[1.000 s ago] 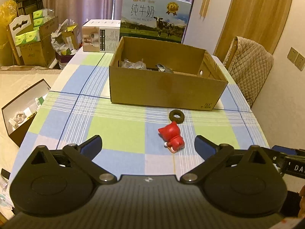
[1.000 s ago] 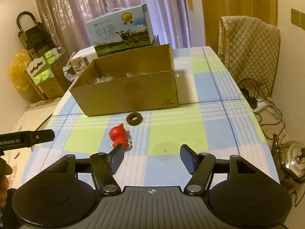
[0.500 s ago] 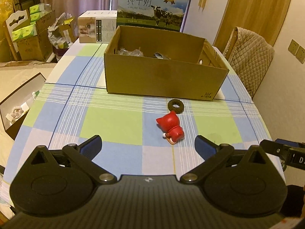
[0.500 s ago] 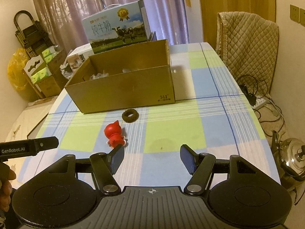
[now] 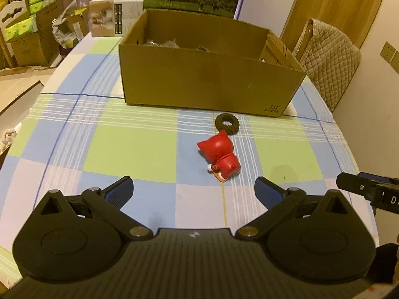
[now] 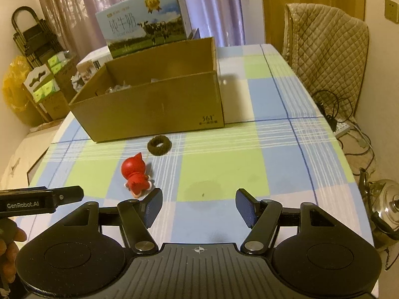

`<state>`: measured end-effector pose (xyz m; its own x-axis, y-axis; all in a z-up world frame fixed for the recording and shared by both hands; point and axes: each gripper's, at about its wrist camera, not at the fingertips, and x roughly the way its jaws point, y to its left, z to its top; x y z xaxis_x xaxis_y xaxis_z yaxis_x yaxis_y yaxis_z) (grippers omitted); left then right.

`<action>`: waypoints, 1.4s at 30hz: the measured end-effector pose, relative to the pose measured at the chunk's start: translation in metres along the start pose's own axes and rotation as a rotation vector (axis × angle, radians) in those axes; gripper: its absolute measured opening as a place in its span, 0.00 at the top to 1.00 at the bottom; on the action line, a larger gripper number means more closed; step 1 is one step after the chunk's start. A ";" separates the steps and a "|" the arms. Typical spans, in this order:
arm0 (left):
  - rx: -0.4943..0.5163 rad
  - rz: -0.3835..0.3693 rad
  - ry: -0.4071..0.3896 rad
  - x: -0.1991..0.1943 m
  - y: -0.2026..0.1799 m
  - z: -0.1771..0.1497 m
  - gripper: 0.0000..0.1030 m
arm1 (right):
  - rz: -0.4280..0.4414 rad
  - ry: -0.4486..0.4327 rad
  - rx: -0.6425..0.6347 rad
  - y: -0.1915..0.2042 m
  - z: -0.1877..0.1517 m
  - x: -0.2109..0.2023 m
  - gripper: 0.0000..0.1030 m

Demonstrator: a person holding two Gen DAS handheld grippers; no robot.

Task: Organize objects
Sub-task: 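Withdraw both tools from the box toward the red figure on the table, then grasp the red cat figure with the left tool while the right tool grasps the brown ring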

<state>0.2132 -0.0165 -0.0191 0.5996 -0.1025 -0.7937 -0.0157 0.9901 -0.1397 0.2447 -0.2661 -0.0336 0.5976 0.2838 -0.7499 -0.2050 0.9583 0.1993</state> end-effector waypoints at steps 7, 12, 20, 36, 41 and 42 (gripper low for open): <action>0.009 -0.013 0.013 0.034 -0.006 0.009 0.02 | -0.010 0.018 -0.004 -0.007 0.007 0.031 0.39; 0.010 -0.020 0.017 0.061 -0.011 0.016 0.12 | -0.017 0.035 0.014 -0.015 0.017 0.051 0.40; 0.015 -0.040 0.038 0.101 -0.023 0.032 0.25 | -0.027 0.064 0.037 -0.027 0.023 0.080 0.40; 0.070 -0.052 0.078 0.130 -0.015 0.043 0.50 | 0.015 0.099 0.034 -0.019 0.024 0.107 0.40; 0.158 -0.032 0.064 0.118 0.002 0.046 0.50 | 0.052 0.097 0.002 -0.006 0.031 0.116 0.40; 0.170 -0.027 0.059 0.115 0.008 0.047 0.50 | 0.063 0.097 -0.012 -0.002 0.033 0.119 0.40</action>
<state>0.3197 -0.0161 -0.0838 0.5502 -0.1301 -0.8248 0.1383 0.9883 -0.0636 0.3418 -0.2331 -0.1029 0.5057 0.3385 -0.7935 -0.2493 0.9379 0.2412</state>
